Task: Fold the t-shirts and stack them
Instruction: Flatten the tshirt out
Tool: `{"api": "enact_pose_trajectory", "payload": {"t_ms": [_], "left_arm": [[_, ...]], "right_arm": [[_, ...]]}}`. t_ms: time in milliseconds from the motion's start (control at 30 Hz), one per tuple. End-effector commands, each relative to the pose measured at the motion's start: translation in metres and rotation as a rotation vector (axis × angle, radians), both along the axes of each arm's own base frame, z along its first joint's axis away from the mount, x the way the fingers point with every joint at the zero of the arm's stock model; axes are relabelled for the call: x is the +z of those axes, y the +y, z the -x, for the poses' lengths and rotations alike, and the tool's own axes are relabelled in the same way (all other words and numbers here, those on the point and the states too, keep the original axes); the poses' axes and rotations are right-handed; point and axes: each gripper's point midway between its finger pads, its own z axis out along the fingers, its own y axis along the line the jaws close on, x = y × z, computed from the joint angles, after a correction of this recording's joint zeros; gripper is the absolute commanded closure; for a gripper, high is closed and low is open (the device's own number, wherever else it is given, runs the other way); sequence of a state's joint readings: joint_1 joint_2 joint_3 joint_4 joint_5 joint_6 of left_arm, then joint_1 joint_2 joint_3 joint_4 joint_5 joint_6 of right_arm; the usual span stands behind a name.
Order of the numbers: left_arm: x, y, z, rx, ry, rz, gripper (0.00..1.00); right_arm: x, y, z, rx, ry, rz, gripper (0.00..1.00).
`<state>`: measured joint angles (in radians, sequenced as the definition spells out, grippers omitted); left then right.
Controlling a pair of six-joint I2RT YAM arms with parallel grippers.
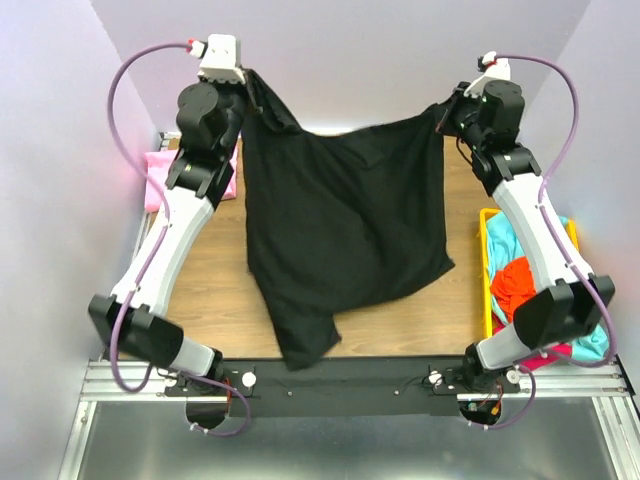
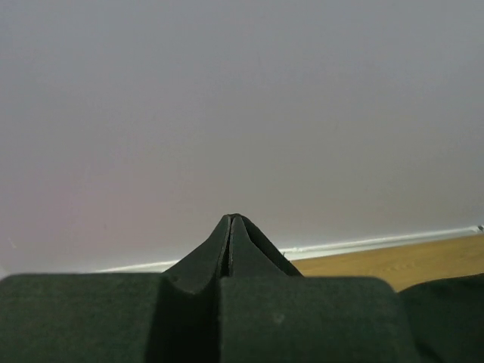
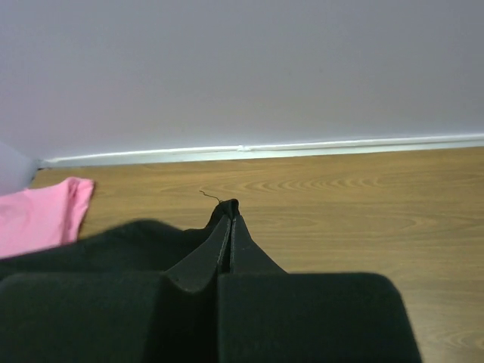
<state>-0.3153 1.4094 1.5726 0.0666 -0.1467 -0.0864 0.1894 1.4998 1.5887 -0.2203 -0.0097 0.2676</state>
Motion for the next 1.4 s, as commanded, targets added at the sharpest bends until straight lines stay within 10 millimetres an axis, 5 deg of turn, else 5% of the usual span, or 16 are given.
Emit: {"api": "enact_pose_trajectory", "payload": {"t_ms": [0, 200, 333, 400, 500, 533, 633, 767, 933, 1133, 1233, 1267, 1333, 1367], "left_arm": [[0.051, 0.011, -0.001, 0.042, -0.122, 0.008, 1.0], [0.073, 0.012, 0.027, 0.004, -0.19, 0.047, 1.0], [0.097, 0.017, 0.083, -0.062, -0.273, 0.081, 1.0], [0.093, 0.017, 0.1, -0.09, -0.276, 0.09, 1.0], [0.098, 0.026, 0.143, -0.113, -0.321, 0.11, 1.0], [0.101, 0.029, 0.154, -0.115, -0.333, 0.119, 1.0], [0.118, 0.047, 0.21, -0.117, -0.406, 0.142, 1.0], [0.14, 0.06, 0.259, -0.132, -0.49, 0.155, 1.0], [0.166, 0.063, 0.303, -0.184, -0.584, 0.136, 1.0], [0.176, 0.048, 0.282, -0.204, -0.605, 0.046, 1.0], [0.163, 0.029, 0.219, -0.196, -0.51, 0.005, 1.0], [0.146, 0.015, 0.18, -0.206, -0.438, -0.016, 1.0], [0.133, 0.006, 0.145, -0.199, -0.387, -0.024, 1.0], [0.114, -0.003, 0.108, -0.187, -0.328, -0.029, 1.0]], "right_arm": [[0.029, -0.019, -0.016, -0.093, -0.072, 0.009, 0.99], [0.047, -0.02, -0.004, -0.075, -0.117, 0.018, 0.99], [0.06, -0.017, 0.025, -0.03, -0.155, 0.012, 0.99], [0.082, -0.014, 0.054, 0.01, -0.213, -0.009, 0.99], [0.086, -0.008, 0.081, 0.068, -0.238, -0.024, 0.99], [0.104, -0.006, 0.105, 0.097, -0.289, -0.032, 0.99], [0.124, -0.006, 0.145, 0.135, -0.359, -0.051, 0.99], [0.153, -0.008, 0.189, 0.167, -0.449, -0.069, 0.99], [0.176, -0.014, 0.219, 0.163, -0.512, -0.09, 0.99], [0.183, -0.033, 0.216, 0.051, -0.525, -0.106, 0.99], [0.166, -0.045, 0.185, -0.044, -0.463, -0.103, 0.99], [0.158, -0.047, 0.176, -0.066, -0.438, -0.096, 0.99], [0.141, -0.053, 0.154, -0.124, -0.387, -0.082, 0.99], [0.121, -0.054, 0.133, -0.147, -0.335, -0.065, 0.99]]}}
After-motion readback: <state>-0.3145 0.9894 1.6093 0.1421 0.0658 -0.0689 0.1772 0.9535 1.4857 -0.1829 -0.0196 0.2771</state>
